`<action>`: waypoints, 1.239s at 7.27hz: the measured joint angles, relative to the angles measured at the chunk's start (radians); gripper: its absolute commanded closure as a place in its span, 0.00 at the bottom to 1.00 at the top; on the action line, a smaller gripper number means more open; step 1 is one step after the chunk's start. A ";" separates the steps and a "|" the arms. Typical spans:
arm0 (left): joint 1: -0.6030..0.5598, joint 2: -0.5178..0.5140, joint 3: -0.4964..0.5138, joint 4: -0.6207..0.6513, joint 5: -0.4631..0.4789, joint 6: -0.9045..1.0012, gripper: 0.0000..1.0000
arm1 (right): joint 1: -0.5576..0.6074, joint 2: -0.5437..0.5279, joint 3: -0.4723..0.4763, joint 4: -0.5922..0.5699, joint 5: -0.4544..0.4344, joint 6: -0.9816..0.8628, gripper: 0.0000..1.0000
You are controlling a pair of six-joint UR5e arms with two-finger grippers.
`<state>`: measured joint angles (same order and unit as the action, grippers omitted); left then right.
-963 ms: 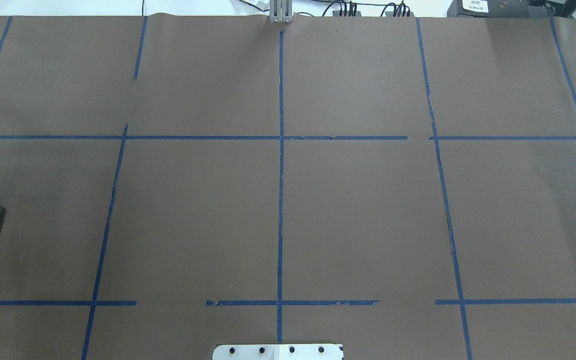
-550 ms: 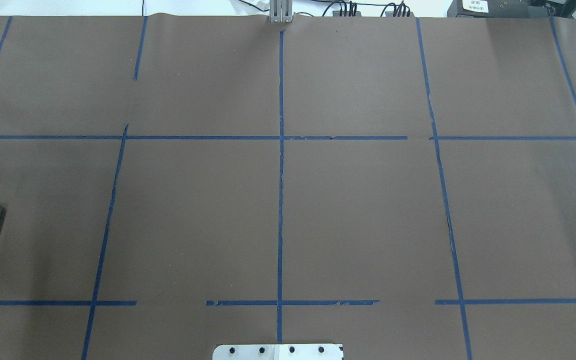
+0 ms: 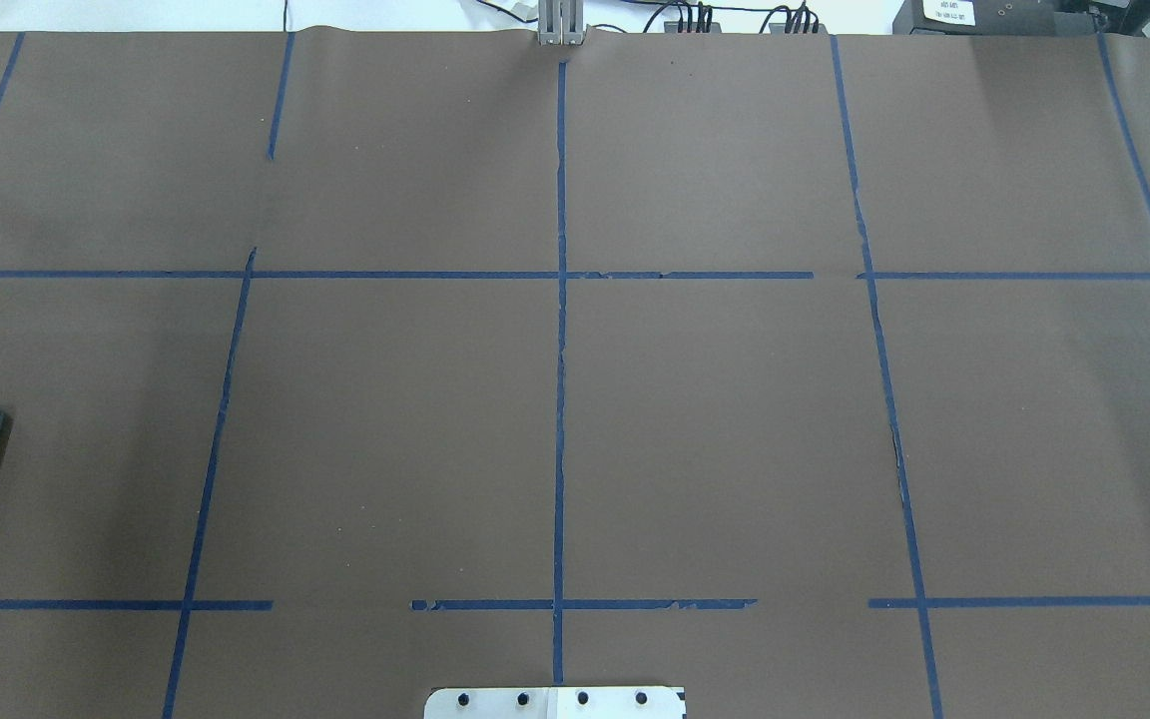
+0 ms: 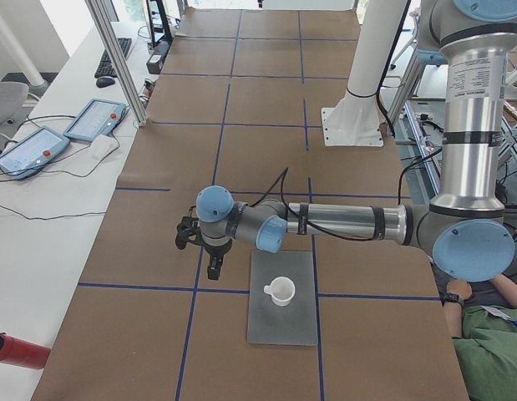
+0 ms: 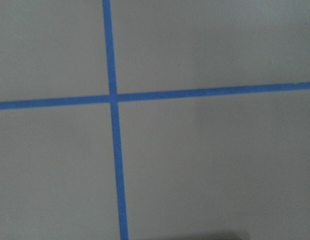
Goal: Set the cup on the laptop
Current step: 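Lower the mug onto the laptop lid and open the left gripper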
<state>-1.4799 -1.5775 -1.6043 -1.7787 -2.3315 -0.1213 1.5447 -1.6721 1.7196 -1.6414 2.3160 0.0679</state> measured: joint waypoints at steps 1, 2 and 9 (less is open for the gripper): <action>-0.051 -0.020 -0.002 0.060 0.012 0.068 0.00 | 0.000 0.000 0.000 0.000 0.000 0.000 0.00; -0.085 -0.020 -0.008 0.094 0.015 0.102 0.00 | 0.000 0.000 0.000 0.000 0.000 0.000 0.00; -0.114 0.102 -0.139 0.329 -0.018 0.130 0.00 | 0.000 0.000 0.000 0.000 0.000 0.000 0.00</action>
<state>-1.5937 -1.4757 -1.7436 -1.4494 -2.3494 0.0091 1.5447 -1.6720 1.7196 -1.6414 2.3163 0.0676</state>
